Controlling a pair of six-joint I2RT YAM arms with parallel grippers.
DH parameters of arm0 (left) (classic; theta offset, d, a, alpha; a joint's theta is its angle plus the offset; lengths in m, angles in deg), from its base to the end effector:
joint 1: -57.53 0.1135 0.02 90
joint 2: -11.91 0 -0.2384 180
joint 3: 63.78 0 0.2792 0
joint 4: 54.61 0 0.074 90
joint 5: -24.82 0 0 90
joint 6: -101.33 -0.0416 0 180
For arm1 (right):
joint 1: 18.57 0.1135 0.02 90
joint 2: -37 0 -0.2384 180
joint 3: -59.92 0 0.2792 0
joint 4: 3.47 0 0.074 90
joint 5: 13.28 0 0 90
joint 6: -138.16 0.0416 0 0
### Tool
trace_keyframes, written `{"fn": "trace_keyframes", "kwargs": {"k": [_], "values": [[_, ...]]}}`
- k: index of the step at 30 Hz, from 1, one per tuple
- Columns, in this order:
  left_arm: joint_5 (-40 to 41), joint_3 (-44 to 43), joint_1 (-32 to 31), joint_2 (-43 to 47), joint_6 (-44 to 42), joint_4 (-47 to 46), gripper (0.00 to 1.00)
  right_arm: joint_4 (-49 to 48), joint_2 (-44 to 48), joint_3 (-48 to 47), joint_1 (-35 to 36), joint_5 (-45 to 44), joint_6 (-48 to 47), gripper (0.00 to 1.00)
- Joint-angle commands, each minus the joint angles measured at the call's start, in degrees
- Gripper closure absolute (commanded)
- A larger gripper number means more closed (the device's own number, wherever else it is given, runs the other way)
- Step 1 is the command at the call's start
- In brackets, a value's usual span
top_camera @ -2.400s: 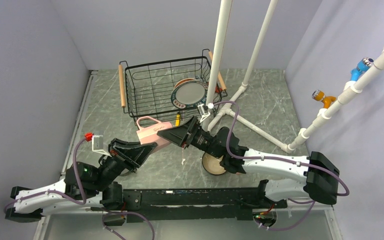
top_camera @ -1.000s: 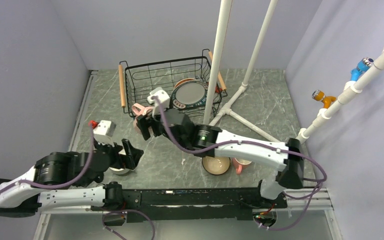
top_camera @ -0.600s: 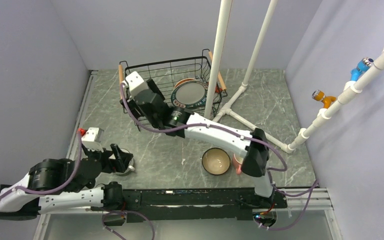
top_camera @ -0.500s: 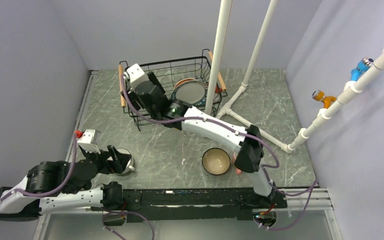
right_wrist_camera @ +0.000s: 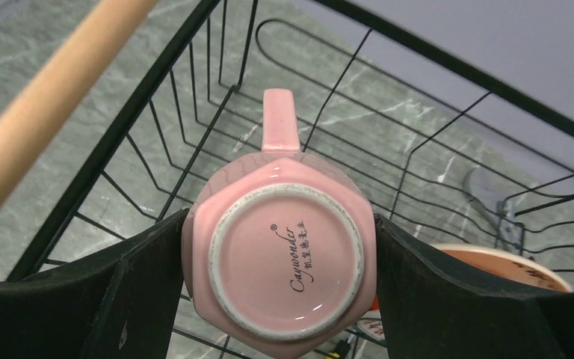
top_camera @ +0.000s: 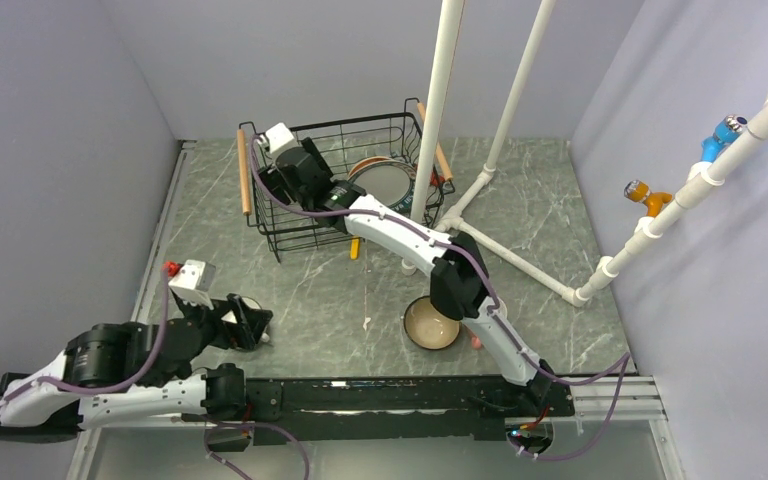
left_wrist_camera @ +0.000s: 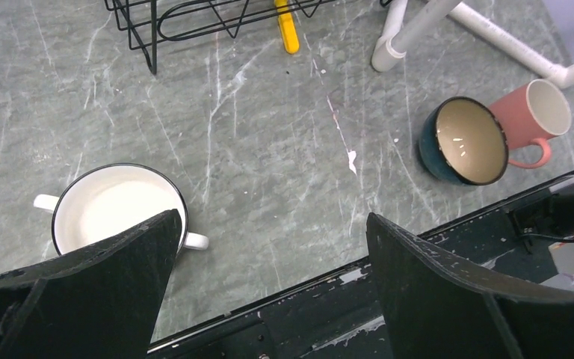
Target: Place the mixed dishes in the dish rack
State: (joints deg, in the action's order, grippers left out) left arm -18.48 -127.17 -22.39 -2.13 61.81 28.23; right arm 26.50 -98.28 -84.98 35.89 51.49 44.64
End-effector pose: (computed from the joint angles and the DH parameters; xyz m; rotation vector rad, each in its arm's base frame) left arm 0.0396 -0.0499 0.3266 0.0581 2.0076 -0.6002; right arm 0.3454 0.4530 0.2891 -0.6525 1.7790 0.1818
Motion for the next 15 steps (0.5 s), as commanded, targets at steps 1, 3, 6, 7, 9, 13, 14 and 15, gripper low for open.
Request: {"fn": "trace_keyframes", "kwargs": {"k": [1,3,6,7,9,13,14,15], "values": [[-0.31,0.04,-0.14,-4.39,-2.53,-2.98,0.01,-6.85,-0.79,-4.94,-0.78,3.37,1.41,1.0],[-0.28,0.31,-0.14,-5.15,-3.38,-3.88,0.01,-6.97,-2.46,-5.77,-1.17,4.58,2.21,1.0],[-0.26,0.78,-0.09,-5.5,-4.05,-4.77,0.01,-6.72,-5.09,-7.25,-1.27,4.73,2.02,1.0],[-0.23,0.69,-0.09,-5.39,-3.89,-4.55,0.01,-6.74,-5.64,-7.17,-1.44,4.83,2.07,1.0],[0.0,0.55,-0.12,-4.81,-3.39,-4.11,0.01,-7.26,-6.33,-6.56,-1.68,5.56,2.5,1.0],[0.08,1.01,-0.1,-2.17,-3.57,-4.59,0.01,-7.63,-7.27,-6.19,-2.31,6.04,3.4,0.96],[0.18,1.11,-0.07,-1.46,-3.5,-4.6,0.01,-7.6,-7.47,-6.28,-2.44,6.15,3.44,0.95],[0.15,1.11,-0.14,-0.77,-3.38,-4.6,0.01,-7.64,-7.63,-6.25,-2.54,6.16,3.44,0.93]]}}
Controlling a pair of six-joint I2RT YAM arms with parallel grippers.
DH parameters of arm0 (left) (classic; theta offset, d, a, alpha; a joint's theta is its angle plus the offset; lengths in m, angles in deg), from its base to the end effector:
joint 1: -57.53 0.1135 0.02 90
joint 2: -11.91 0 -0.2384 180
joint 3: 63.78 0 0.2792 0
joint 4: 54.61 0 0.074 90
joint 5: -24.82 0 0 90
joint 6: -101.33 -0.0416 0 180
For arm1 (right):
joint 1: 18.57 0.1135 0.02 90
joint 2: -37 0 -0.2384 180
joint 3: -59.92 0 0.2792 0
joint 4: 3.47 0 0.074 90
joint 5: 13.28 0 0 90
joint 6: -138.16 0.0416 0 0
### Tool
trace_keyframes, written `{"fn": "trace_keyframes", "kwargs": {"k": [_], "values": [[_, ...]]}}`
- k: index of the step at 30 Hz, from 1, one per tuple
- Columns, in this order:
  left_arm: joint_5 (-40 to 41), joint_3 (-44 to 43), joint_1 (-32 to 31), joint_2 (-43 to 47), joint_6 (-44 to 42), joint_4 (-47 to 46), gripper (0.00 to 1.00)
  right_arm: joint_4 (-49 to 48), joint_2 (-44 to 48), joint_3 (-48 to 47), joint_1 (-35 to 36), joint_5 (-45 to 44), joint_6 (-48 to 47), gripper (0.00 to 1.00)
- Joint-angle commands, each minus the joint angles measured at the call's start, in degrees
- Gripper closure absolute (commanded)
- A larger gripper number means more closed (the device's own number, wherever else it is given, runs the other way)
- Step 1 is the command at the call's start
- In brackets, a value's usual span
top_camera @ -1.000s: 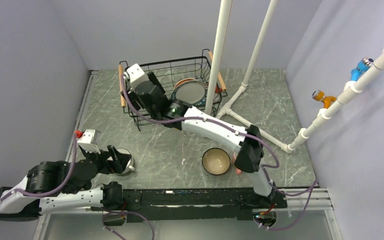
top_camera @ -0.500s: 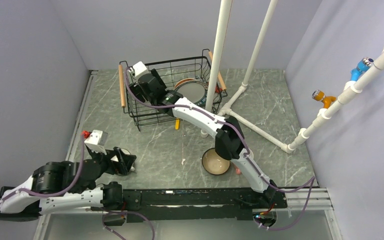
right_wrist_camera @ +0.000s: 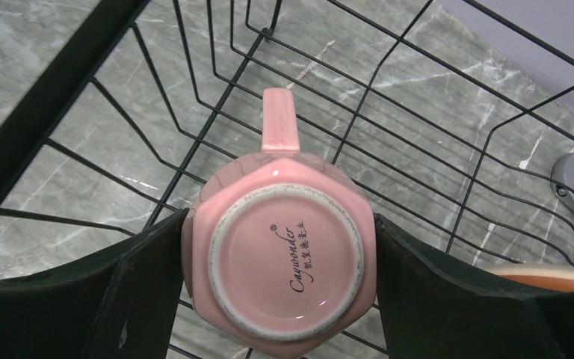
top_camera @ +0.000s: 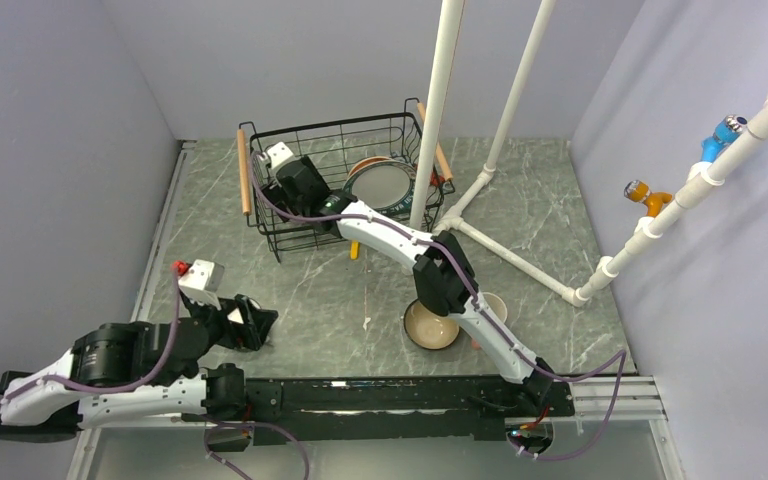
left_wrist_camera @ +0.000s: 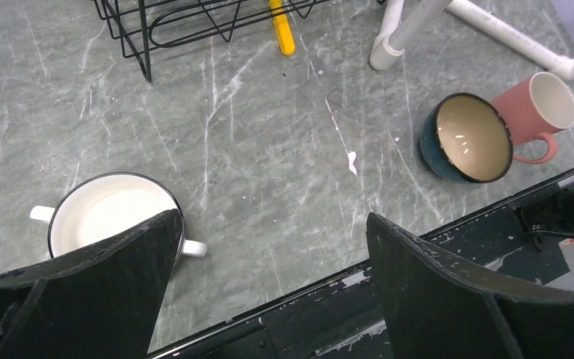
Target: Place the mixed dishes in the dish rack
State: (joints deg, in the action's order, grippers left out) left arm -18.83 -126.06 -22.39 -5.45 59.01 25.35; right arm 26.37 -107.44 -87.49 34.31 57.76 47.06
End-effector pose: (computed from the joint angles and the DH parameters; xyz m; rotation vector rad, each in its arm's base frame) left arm 0.0426 -0.0678 0.3228 0.1257 2.0163 -0.5476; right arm 0.3692 0.4654 0.2154 -0.7284 1.8846 0.2372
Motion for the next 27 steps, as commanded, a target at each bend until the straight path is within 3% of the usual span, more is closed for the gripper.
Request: {"fn": "trace_keyframes", "kwargs": {"k": [1,23,27], "values": [[0.54,0.07,-0.09,3.23,-0.57,-1.76,0.0,-7.66,1.44,-3.47,-1.06,-0.07,1.02,0.9],[0.39,0.38,-0.14,4.43,-0.74,-2.07,0.01,-7.12,-1.58,-3.26,-1.8,0.59,2.45,0.5],[0.4,0.32,-0.09,4.44,-0.79,-2.04,0.01,-6.19,-1.18,-3.67,-1.76,1.39,2.25,0.32]]}}
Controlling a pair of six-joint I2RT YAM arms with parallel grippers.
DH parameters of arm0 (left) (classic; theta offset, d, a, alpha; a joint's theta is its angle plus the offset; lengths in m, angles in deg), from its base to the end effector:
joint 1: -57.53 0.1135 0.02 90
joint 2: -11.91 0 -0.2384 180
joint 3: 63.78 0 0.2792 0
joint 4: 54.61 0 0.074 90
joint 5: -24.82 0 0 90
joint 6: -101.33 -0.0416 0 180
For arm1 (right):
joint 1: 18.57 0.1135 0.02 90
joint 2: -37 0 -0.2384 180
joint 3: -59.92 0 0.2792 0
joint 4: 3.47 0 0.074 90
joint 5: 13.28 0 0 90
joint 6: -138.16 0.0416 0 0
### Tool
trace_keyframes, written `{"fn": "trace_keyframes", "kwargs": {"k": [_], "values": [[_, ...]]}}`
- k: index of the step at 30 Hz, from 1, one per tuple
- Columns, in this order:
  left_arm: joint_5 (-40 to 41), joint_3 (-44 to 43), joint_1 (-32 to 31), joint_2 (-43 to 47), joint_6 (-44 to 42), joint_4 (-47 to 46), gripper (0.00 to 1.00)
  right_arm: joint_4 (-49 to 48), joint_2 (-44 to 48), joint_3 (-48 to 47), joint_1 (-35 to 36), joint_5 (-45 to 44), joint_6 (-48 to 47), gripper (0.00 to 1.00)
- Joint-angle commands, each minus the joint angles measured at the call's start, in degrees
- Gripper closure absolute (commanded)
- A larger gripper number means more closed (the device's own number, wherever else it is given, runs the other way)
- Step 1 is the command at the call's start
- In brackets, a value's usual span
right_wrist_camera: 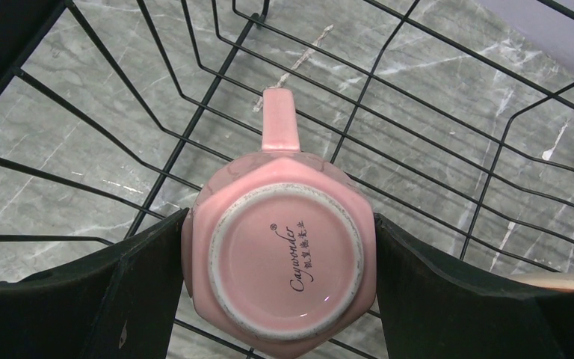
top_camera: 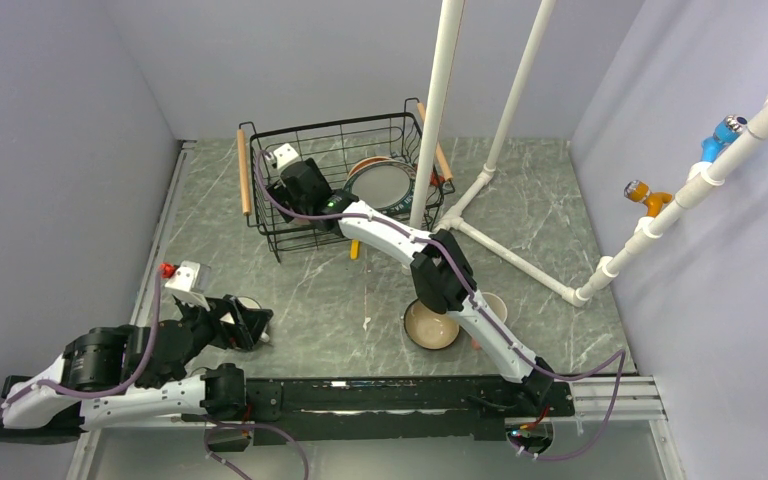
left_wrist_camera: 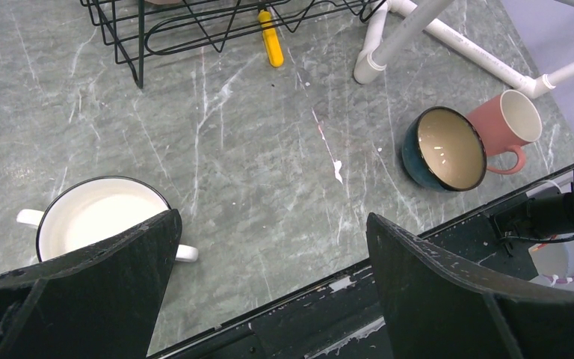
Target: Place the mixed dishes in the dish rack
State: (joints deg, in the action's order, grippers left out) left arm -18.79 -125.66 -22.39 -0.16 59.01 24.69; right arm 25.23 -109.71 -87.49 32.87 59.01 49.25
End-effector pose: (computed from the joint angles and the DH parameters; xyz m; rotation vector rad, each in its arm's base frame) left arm 0.0395 -0.0503 0.3261 0.0718 1.9695 -0.6390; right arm 0.3831 0.4603 0.1944 -0.6933 1.9229 0.2568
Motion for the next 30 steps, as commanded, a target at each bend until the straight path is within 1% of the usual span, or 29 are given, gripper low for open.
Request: {"fn": "trace_keyframes", "kwargs": {"k": [1,4,8,9,13,17,19,21,25,27,28,29,30], "values": [[0.45,-0.16,-0.1,-0.9,-0.64,-1.15,0.01,-4.78,1.52,-3.62,-0.32,0.4,0.18,0.28],[1.03,-0.7,-0.14,-0.64,-0.08,-0.28,0.01,-4.07,2.62,-3.52,-0.3,1.62,0.24,0.17],[0.96,-1.95,-0.13,0.08,-0.48,-0.39,0.01,-1.79,3.59,-4.51,-0.24,2.78,-0.06,0.06],[0.88,-2.66,-0.1,0.0,-0.56,-0.33,0.01,-1.23,4.26,-4.48,-0.22,3.4,-0.03,0.02],[1.36,-8.12,-0.15,-2.15,0.76,2.04,0.01,1.06,7.0,-4.19,-0.16,4.99,-0.01,0.0],[1.51,-14.77,-0.11,-6.68,0.94,3.16,0.0,8.8,12.08,-4.78,0.33,5.1,3.75,0.0],[1.71,-17.72,-0.15,-10.27,0.48,3.35,0.01,11.39,18.4,-0.81,1.13,5.38,5.45,0.0],[2.58,-21.29,-0.13,-15.7,0.36,4.57,0.01,12.78,24.91,5.91,2.5,5.51,6.41,0.01],[4.76,-29.68,-0.12,-27.04,-3.07,7.54,0.01,10.95,40.25,24.22,5.8,7.4,7.44,0.01],[6.82,-34.08,0.31,-32.03,-4.79,9.08,0.01,10.53,47.51,33.11,6.91,6.97,8.24,0.0],[7.19,-35.89,1.46,-33.97,-6.46,8.75,0.01,10.64,50.98,37.49,7.02,6.6,9.05,0.0],[6.23,-36.87,3.84,-35.38,-10.01,6.87,0.01,10.59,54.77,41.57,7.05,6.95,9.86,0.0],[2.95,-37.04,8.39,-36.27,-14.8,2.83,0.01,10.68,58.02,45.83,7.0,6.65,10.31,0.0]]}}
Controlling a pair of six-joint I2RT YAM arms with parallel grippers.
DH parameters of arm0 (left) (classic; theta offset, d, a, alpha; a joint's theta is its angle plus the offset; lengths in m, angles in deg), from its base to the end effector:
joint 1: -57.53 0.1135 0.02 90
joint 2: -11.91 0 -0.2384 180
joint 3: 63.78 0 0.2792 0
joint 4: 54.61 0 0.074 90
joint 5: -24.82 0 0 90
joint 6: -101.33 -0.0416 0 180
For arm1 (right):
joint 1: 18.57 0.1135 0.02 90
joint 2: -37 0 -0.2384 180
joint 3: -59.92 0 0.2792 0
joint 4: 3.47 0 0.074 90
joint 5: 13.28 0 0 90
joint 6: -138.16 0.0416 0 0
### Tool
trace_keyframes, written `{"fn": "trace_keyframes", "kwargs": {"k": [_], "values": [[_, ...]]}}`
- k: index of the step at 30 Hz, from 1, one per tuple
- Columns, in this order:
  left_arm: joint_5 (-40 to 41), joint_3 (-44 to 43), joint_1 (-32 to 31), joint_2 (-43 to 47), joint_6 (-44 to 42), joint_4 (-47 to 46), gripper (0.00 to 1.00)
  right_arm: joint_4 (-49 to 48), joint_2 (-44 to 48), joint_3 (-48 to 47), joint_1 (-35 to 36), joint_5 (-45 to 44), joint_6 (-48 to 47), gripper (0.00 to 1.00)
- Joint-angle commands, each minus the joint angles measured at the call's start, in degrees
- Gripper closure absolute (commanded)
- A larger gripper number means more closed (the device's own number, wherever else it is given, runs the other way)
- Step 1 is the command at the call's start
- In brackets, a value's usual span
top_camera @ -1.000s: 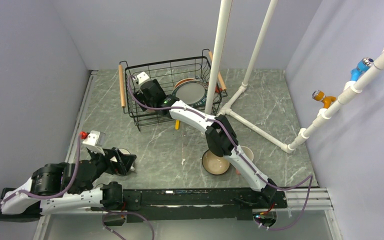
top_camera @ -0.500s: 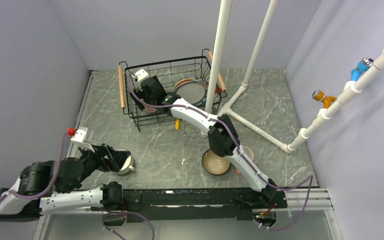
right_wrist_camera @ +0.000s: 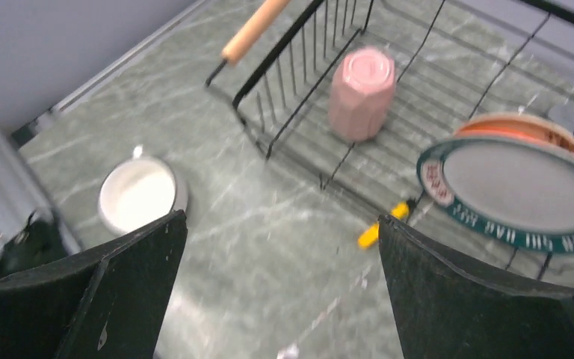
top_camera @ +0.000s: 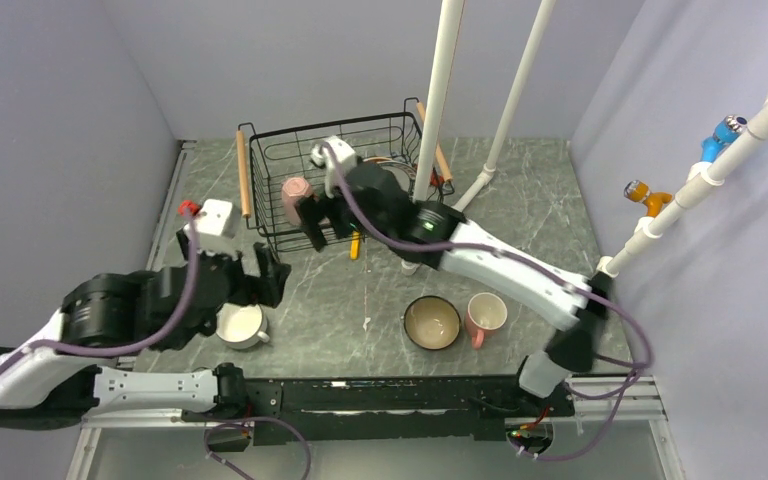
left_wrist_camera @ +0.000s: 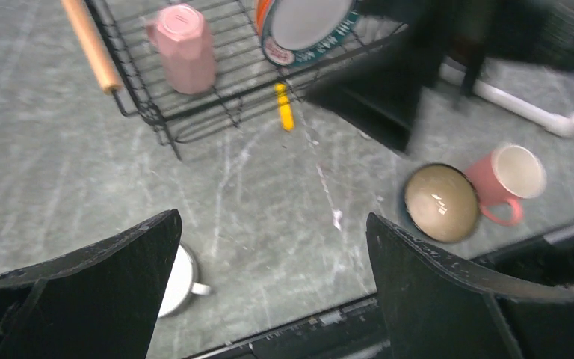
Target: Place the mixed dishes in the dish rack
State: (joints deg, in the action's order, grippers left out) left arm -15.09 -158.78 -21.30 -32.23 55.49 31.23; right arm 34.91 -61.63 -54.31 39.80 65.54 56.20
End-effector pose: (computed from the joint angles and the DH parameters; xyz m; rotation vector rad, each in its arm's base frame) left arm 0.0522 -0.0994 0.4383 0.1260 1.9705 -0.4502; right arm 0.2327 0.3624 0.3798 -0.7326 1.8653 0.5641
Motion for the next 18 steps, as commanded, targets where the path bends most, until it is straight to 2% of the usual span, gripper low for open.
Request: {"fn": "trace_keyframes", "kwargs": {"k": [1,2,3,6,12,18], "values": [[-6.54,-3.28,13.0,-4.97,-15.96,-8.29,0.01,1.49,13.43,16.23,0.13,-0.92,3.77,0.0],[-17.15,-2.24,20.23,-5.75,-19.62,-12.33,0.01,2.0,16.83,19.61,0.06,-1.81,4.01,0.0],[-23.04,-1.27,26.33,-7.0,-21.45,-15.21,0.01,2.32,20.0,23.03,0.05,-3.11,4.44,0.0],[-32.74,-1.12,36.7,-13.26,-25.08,-19.94,0.01,2.94,29.95,31.86,-0.41,-7.4,6.73,0.0],[-37.57,-9.48,48.25,-31.77,-29.67,-22.72,0.01,6.13,46.99,44.39,-4.08,-14.42,11.72,0.0],[-40.12,-16.16,56.61,-45.61,-31.15,-24.31,0.01,8.64,53.17,47.47,-6.67,-12.81,12.57,0.0]]}}
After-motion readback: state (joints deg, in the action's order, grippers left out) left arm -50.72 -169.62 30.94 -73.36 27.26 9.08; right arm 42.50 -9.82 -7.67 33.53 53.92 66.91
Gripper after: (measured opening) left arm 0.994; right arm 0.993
